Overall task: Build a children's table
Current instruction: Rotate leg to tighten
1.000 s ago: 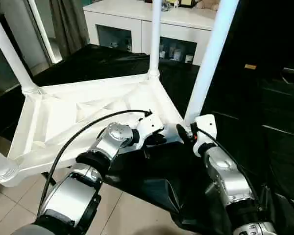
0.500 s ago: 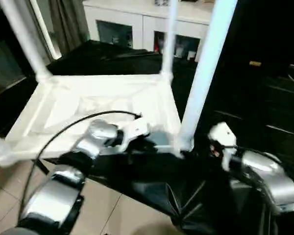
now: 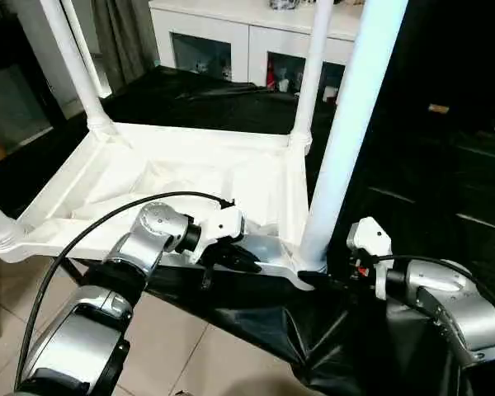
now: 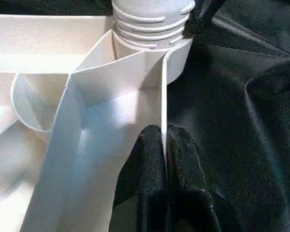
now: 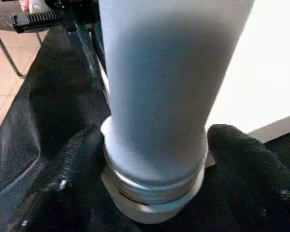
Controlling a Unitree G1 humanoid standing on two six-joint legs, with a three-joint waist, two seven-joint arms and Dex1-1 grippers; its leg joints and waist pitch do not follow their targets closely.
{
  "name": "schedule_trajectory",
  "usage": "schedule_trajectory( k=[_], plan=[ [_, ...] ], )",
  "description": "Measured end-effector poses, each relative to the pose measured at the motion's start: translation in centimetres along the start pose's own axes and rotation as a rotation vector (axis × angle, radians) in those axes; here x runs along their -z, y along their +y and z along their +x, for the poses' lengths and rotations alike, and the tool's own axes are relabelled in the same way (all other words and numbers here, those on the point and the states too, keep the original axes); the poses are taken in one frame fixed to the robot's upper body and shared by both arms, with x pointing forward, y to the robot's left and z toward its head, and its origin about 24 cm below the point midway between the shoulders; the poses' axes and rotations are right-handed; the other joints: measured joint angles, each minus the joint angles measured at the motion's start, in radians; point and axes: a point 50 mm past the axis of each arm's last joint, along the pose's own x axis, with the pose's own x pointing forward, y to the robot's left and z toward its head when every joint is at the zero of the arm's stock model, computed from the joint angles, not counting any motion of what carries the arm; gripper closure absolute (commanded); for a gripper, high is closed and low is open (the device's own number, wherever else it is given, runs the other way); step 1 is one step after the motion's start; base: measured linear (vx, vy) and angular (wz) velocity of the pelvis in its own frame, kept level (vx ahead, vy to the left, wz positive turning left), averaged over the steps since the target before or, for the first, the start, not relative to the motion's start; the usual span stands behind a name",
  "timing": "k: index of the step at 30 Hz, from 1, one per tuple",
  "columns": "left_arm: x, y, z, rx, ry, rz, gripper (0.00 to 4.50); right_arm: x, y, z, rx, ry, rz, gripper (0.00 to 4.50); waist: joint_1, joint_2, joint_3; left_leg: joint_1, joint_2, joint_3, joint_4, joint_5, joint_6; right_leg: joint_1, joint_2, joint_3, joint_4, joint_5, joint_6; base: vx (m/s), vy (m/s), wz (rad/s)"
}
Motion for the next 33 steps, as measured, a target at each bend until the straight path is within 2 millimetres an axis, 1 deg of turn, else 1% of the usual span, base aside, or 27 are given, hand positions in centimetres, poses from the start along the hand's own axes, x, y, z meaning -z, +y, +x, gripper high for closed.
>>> schedule_trajectory(
  k=[2, 4, 5, 7, 14, 16, 17, 18, 20, 21, 24, 25, 27, 29, 33],
  plan=[
    [0.0, 0.0, 0.0, -0.001, 0.0, 0.0, 4.5, 0.0, 0.0, 0.1, -0.003, -0.003, 0.003, 1.28, 0.0, 0.0, 0.0, 0.0, 0.0, 0.0, 0.0, 0.0, 0.0, 0.0, 0.0, 0.0, 0.0, 0.0, 0.0, 0.0, 0.0, 0.0],
    [0.0, 0.0, -0.1, -0.004, -0.001, -0.003, 4.5, 0.0, 0.1, 0.2, -0.004, -0.008, 0.008, 1.53, -0.001, 0.0, 0.0, 0.0, 0.0, 0.0, 0.0, 0.0, 0.0, 0.0, 0.0, 0.0, 0.0, 0.0, 0.0, 0.0, 0.0, 0.0],
    [0.1, 0.0, -0.1, -0.005, -0.001, -0.003, 4.5, 0.0, 0.1, 0.2, -0.005, -0.009, 0.01, 1.53, -0.001, 0.0, 0.0, 0.0, 0.0, 0.0, 0.0, 0.0, 0.0, 0.0, 0.0, 0.0, 0.0, 0.0, 0.0, 0.0, 0.0, 0.0],
    [0.1, -0.1, -0.2, -0.008, -0.001, -0.003, 4.5, 0.1, 0.2, 0.3, -0.006, -0.011, 0.013, 1.68, -0.002, 0.0, 0.0, 0.0, 0.0, 0.0, 0.0, 0.0, 0.0, 0.0, 0.0, 0.0, 0.0, 0.0, 0.0, 0.0, 0.0, 0.0],
    [0.2, 0.0, -0.2, -0.029, 0.001, -0.006, 4.5, 0.3, 0.2, 0.6, 0.027, -0.031, 0.04, 1.74, -0.005, -0.001, 0.0, 0.0, 0.0, 0.0, 0.0, 0.0, 0.0, 0.0, 0.0, 0.0, 0.0, 0.0, 0.0, 0.0, 0.0, 0.0],
    [0.3, 0.2, -0.2, -0.067, 0.005, -0.004, 4.5, 0.5, 0.1, 1.0, 0.081, -0.052, 0.064, 1.75, -0.01, -0.001, 0.001, 0.001, 0.0, 0.0, 0.0, 0.0, 0.0, 0.0, 0.0, 0.0, 0.0, 0.0, 0.0, 0.0, 0.0, 0.0],
    [0.3, 0.4, 0.1, -0.106, 0.013, 0.0, 4.5, 0.8, -0.1, 1.5, 0.138, -0.064, 0.083, 1.75, -0.013, -0.002, 0.001, 0.0, 0.0, 0.0, 0.0, 0.0, 0.0, 0.001, 0.0, 0.0, 0.0, 0.0, 0.0, 0.0, 0.0, 0.0],
    [0.3, 0.7, 0.3, -0.157, 0.021, 0.001, 4.5, 1.0, -0.4, 2.1, 0.223, -0.083, 0.109, 1.75, -0.02, -0.003, 0.001, 0.0, 0.0, -0.001, 0.001, 0.0, 0.0, 0.001, 0.0, 0.0, 0.001, 0.0, 0.0, 0.0, 0.0, 0.0],
    [0.0, 1.3, 0.8, -0.227, 0.03, 0.003, 4.5, 1.0, -1.0, 2.7, 0.34, -0.1, 0.136, 1.75, -0.027, -0.003, 0.001, 0.001, 0.0, -0.001, 0.002, 0.0, 0.0, 0.001, 0.0, 0.001, 0.001, 0.001, 0.0, 0.0, 0.0, 0.0],
    [-0.2, 1.5, 1.3, -0.259, 0.032, 0.005, 4.5, 1.0, -1.3, 3.0, 0.398, -0.102, 0.15, 1.75, -0.028, -0.003, 0.001, 0.002, -0.001, -0.001, 0.002, 0.0, 0.0, 0.001, 0.0, 0.001, 0.0, 0.001, 0.0, 0.0, 0.0, 0.0],
    [-0.8, 2.4, 2.6, -0.371, 0.037, -0.006, 4.5, 0.6, -1.8, 4.8, 0.603, -0.12, 0.218, 1.76, -0.031, -0.003, 0.001, 0.002, -0.001, -0.001, 0.001, 0.0, -0.001, 0.001, 0.0, 0.001, 0.001, 0.001, 0.0, 0.0, 0.0, 0.0],
    [-1.0, 2.5, 3.1, -0.397, 0.041, -0.003, 4.5, 0.4, -2.1, 5.0, 0.652, -0.113, 0.226, 1.76, -0.031, -0.003, 0.001, 0.002, -0.001, -0.001, 0.001, 0.0, -0.001, 0.002, 0.0, 0.001, 0.001, 0.001, 0.0, 0.0, 0.0, 0.0],
    [-1.4, 2.8, 3.8, -0.438, 0.05, -0.002, 4.5, 0.3, -2.5, 5.4, 0.72, -0.098, 0.239, 1.76, -0.03, -0.002, 0.001, 0.002, -0.001, -0.001, 0.001, 0.0, -0.001, 0.002, 0.0, 0.002, 0.0, 0.001, 0.0, 0.0, 0.0, 0.0],
    [-1.6, 2.9, 4.4, -0.463, 0.05, -0.004, 4.5, 0.0, -2.5, 6.2, 0.753, -0.099, 0.244, 1.76, -0.029, -0.001, 0.0, 0.002, -0.001, -0.001, 0.001, 0.0, -0.001, 0.002, 0.0, 0.001, 0.0, 0.001, 0.0, 0.0, 0.0, 0.0],
    [-1.7, 3.0, 4.7, -0.476, 0.052, 0.007, 4.5, 0.0, -2.6, 6.6, 0.78, -0.101, 0.239, 1.76, -0.028, -0.001, 0.0, 0.002, -0.001, -0.001, 0.001, 0.0, -0.001, 0.003, 0.0, 0.001, 0.0, 0.001, 0.0, 0.0, 0.0, 0.0]
  ],
)
